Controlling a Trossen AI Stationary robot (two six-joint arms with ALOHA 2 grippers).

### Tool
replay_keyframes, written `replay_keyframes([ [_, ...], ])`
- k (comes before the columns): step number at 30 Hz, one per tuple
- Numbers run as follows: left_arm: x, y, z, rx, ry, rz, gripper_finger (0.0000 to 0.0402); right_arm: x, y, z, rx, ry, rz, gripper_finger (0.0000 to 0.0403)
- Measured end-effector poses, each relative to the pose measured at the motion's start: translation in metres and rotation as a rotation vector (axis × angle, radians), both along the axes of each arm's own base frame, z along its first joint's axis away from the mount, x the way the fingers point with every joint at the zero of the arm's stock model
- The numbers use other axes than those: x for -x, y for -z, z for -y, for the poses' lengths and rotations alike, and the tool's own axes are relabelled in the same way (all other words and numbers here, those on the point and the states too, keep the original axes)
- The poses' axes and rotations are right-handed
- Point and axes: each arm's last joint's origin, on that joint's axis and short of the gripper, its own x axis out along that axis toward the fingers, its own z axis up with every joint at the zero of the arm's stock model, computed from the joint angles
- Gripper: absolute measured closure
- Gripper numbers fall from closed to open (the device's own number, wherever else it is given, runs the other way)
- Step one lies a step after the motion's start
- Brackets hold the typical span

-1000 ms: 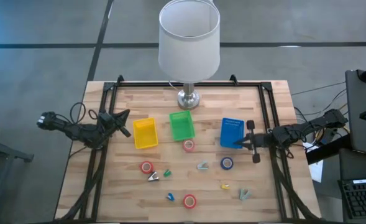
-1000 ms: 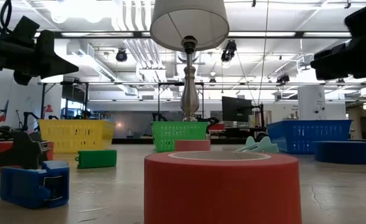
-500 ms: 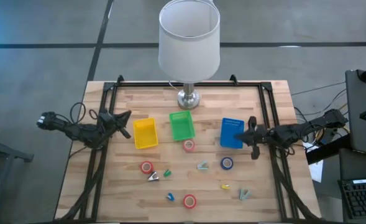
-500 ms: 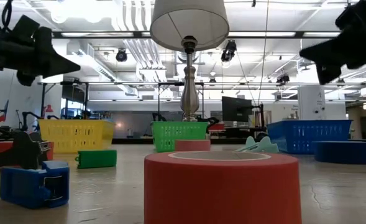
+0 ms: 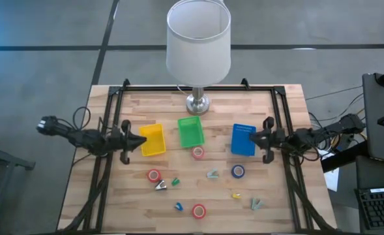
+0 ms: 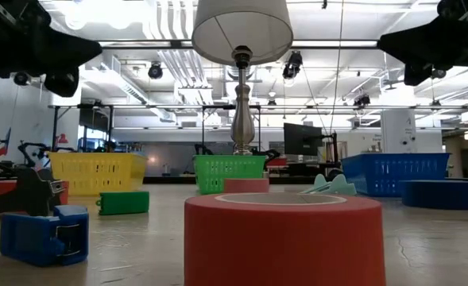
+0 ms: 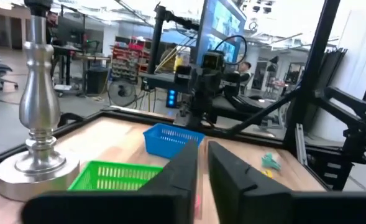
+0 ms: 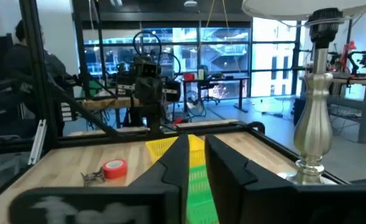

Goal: Pick and place Stapler, Stapler remover, tape
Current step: Put the green stapler into the yellow bin

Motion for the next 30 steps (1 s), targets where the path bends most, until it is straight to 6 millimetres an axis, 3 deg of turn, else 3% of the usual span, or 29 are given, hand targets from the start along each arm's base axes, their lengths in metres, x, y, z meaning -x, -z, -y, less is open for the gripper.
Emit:
replay_keyframes([
  [7, -0.012, -0.007, 0.006, 0.014, 0.059, 0.002, 0.0269, -0.002, -0.007, -0.001, 0.118, 0.026, 0.05, 0.0297],
  [11, -0.024, -0.019, 0.012, -0.015, 0.119, -0.042, 0.0244, -0.001, -0.012, 0.0, 0.194, 0.05, 0.089, 0.028],
  [17, -0.055, -0.033, 0.026, -0.047, 0.22, -0.152, 0.0239, -0.001, -0.015, 0.0, 0.241, 0.062, 0.09, 0.0271],
  [24, -0.102, -0.035, 0.048, -0.064, 0.312, -0.295, 0.0239, -0.001, -0.015, 0.0, 0.27, 0.068, 0.086, 0.0273],
  [30, -0.136, -0.014, 0.061, 0.044, 0.281, -0.529, 0.0239, -0.001, -0.014, 0.0, 0.309, 0.076, 0.077, 0.0269],
])
